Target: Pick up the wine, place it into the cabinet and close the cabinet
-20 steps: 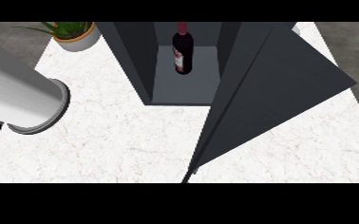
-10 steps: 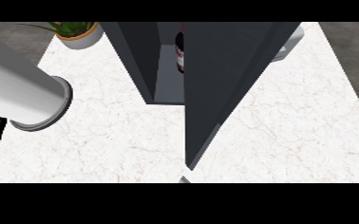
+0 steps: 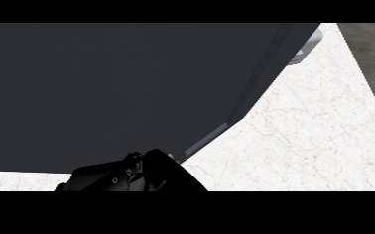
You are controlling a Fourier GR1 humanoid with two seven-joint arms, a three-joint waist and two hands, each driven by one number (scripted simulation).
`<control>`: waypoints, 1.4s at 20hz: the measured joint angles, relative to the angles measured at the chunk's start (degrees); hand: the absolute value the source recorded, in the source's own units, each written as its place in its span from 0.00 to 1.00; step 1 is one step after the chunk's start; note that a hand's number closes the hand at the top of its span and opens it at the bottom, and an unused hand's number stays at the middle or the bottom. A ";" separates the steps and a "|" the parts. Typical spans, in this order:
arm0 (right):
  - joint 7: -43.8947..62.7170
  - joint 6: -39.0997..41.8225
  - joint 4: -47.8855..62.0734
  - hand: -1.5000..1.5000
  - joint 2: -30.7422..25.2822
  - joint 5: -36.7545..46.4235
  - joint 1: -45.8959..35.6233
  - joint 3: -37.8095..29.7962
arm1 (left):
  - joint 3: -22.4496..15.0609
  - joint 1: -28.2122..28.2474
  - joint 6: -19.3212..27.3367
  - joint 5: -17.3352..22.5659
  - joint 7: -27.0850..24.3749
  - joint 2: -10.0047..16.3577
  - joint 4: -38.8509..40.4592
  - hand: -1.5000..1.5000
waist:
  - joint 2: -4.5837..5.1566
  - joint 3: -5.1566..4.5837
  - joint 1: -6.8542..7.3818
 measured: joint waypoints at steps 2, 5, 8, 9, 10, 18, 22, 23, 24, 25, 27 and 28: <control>-1.18 -1.12 5.29 1.00 0.86 -2.28 -5.39 -1.74 | -0.53 -0.99 1.12 -0.86 0.42 -0.88 0.06 0.00 | 0.01 0.02 -0.13; -3.94 -0.87 13.39 1.00 1.58 -4.05 -12.18 -5.04 | -1.52 -1.68 0.82 -2.19 0.06 -2.32 1.37 0.00 | 0.04 0.03 -0.28; -6.64 1.41 20.82 1.00 1.81 -2.89 -16.99 -8.02 | -1.69 -2.13 1.39 -2.82 0.53 -3.12 1.23 0.00 | 0.02 0.04 -0.56; -7.92 2.44 23.77 1.00 1.90 -2.82 -18.31 -9.10 | -1.45 -2.46 1.32 -2.76 0.85 -3.20 1.31 0.00 | 0.06 0.05 -0.58; -9.57 2.83 26.54 1.00 1.99 -2.84 -19.07 -9.78 | -0.81 -2.86 0.98 -2.50 1.09 -3.22 1.82 0.00 | 0.08 0.05 -0.58; -16.18 10.24 40.51 1.00 1.58 -4.74 -22.56 -18.64 | 1.01 -2.74 -0.12 -3.85 2.65 -4.84 2.20 0.00 | -0.12 0.09 -1.12; -22.03 13.07 45.81 1.00 2.24 -4.18 -22.89 -20.16 | 2.42 -3.07 -1.23 -3.80 3.63 -5.38 3.08 0.00 | -0.88 0.24 -1.07; -22.96 14.14 46.83 1.00 2.23 -4.45 -23.05 -20.77 | 2.15 -3.21 -0.91 -4.31 3.85 -5.67 3.06 0.00 | -1.01 0.20 -1.04; -23.90 15.68 47.47 1.00 2.07 -4.91 -23.03 -21.23 | 2.12 -3.80 -0.53 -4.38 4.44 -5.83 3.01 0.00 | -1.15 0.11 -1.05; -25.78 16.51 48.21 1.00 2.08 -4.65 -22.68 -21.39 | 2.26 -3.99 -0.51 -4.45 4.70 -5.88 2.99 0.00 | -1.42 0.11 -0.97; -27.81 17.87 49.46 1.00 1.90 -4.28 -22.57 -21.68 | 1.63 -4.53 0.53 -5.24 5.27 -6.36 2.15 0.00 | -1.73 0.08 -0.92; -28.35 18.24 49.94 1.00 1.71 -3.94 -22.58 -21.72 | 1.98 -4.57 0.51 -5.07 5.56 -6.32 1.97 0.00 | -1.86 0.06 -0.84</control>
